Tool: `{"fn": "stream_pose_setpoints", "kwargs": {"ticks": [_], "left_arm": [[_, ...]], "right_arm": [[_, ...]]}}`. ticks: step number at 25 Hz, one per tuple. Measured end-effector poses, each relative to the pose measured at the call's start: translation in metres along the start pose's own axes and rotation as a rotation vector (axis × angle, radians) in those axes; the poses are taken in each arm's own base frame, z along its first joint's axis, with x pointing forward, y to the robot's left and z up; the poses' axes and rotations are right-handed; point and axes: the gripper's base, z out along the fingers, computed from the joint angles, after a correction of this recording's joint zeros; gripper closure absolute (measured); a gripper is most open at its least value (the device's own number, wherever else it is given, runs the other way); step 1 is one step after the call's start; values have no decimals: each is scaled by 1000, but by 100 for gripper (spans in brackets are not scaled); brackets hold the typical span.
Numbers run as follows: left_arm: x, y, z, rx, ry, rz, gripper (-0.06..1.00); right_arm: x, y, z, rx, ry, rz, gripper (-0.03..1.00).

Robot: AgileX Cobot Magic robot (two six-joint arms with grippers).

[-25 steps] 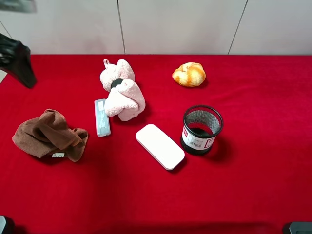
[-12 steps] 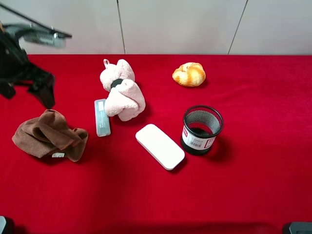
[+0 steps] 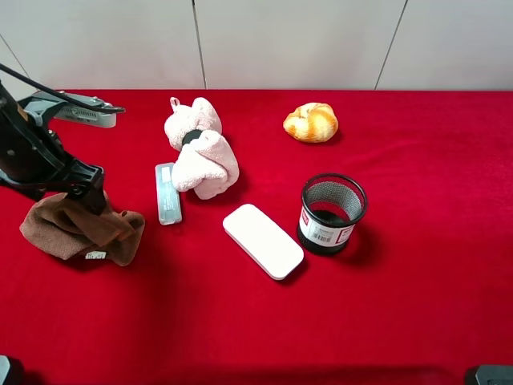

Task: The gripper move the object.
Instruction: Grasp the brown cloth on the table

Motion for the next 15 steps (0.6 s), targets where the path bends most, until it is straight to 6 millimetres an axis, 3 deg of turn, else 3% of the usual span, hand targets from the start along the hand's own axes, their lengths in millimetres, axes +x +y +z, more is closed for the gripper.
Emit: {"fn": "stream_pose_setpoints", "kwargs": {"ticks": [4, 15], "left_arm": [[0, 0, 8, 1, 4, -20, 6], [-6, -3, 62, 18, 114, -46, 6]], "right_arm": [[0, 0, 0, 0, 0, 0, 27], [0, 0, 0, 0, 0, 0, 27]]}}
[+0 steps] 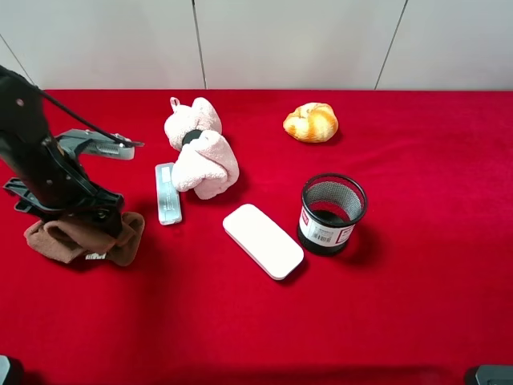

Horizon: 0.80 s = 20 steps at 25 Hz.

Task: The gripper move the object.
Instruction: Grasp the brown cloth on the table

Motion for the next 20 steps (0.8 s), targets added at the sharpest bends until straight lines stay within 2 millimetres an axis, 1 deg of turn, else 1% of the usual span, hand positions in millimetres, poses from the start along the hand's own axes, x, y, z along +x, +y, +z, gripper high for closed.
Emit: {"fn": "stream_pose_setpoints", "kwargs": {"ticks": [3, 6, 9, 14, 15, 20], "left_arm": [[-1, 0, 4, 0, 1, 0, 7], [-2, 0, 4, -3, -4, 4, 15], [-2, 0, 4, -3, -7, 4, 33], [-2, -1, 5, 12, -4, -17, 75], [-1, -1, 5, 12, 0, -18, 81], [0, -1, 5, 14, 15, -21, 81]], "right_arm": [[0, 0, 0, 0, 0, 0, 27], [0, 0, 0, 0, 0, 0, 27], [0, 0, 0, 0, 0, 0, 27], [0, 0, 0, 0, 0, 0, 27], [0, 0, 0, 0, 0, 0, 27], [0, 0, 0, 0, 0, 0, 27]]}}
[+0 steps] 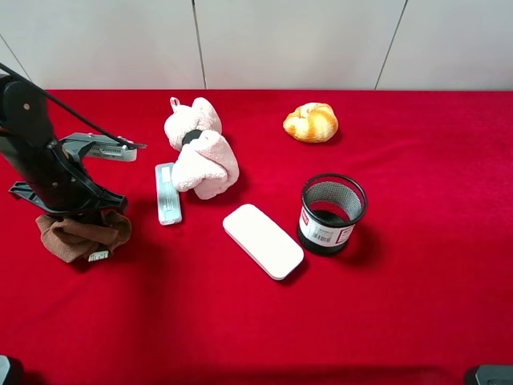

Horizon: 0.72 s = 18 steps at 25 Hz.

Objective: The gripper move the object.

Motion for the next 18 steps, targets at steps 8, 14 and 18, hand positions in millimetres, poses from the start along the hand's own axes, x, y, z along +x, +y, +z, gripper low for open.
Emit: {"fn": "stream_pose_setpoints", "kwargs": {"ticks": [8, 14, 18], "left_arm": [[-10, -1, -12, 3, 71, -2, 81], [-20, -2, -26, 4, 107, 0, 81], [-27, -3, -36, 5, 126, 1, 81]], "right_arm": [[0, 0, 0, 0, 0, 0, 27], [0, 0, 0, 0, 0, 0, 27], [0, 0, 0, 0, 0, 0, 27]]}}
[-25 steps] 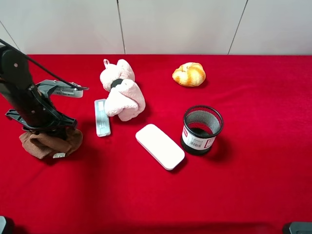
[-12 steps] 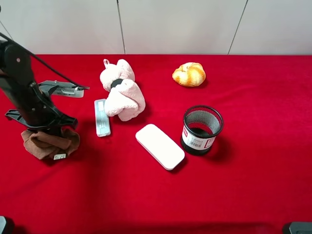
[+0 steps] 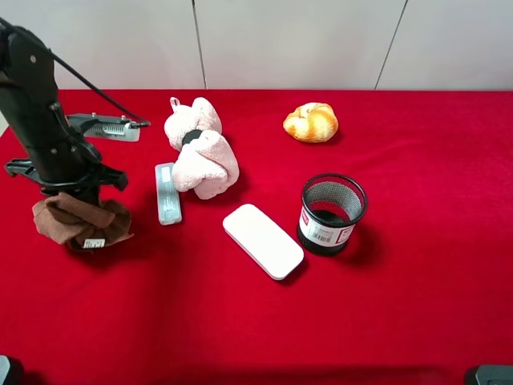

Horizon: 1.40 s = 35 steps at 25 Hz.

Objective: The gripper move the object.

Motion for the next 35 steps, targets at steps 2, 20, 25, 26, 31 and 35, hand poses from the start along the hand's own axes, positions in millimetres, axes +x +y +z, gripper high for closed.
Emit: {"fn": "stream_pose_setpoints", "kwargs": {"ticks": [2, 20, 25, 26, 31, 35], "left_arm": [[-2, 0, -5, 0, 6, 0, 81], [19, 1, -64, -11, -69, -84, 81], [13, -1, -93, -14, -69, -80, 81], [11, -2, -100, -14, -77, -75, 81], [-1, -14, -142, -14, -192, -35, 81], [-8, -17, -166, -4, -279, -28, 81]], "right_arm": [[0, 0, 0, 0, 0, 0, 27], [0, 0, 0, -1, 0, 0, 27], [0, 0, 0, -1, 0, 0, 27], [0, 0, 0, -1, 0, 0, 27], [0, 0, 0, -2, 0, 1, 27], [0, 0, 0, -2, 0, 1, 27]]}}
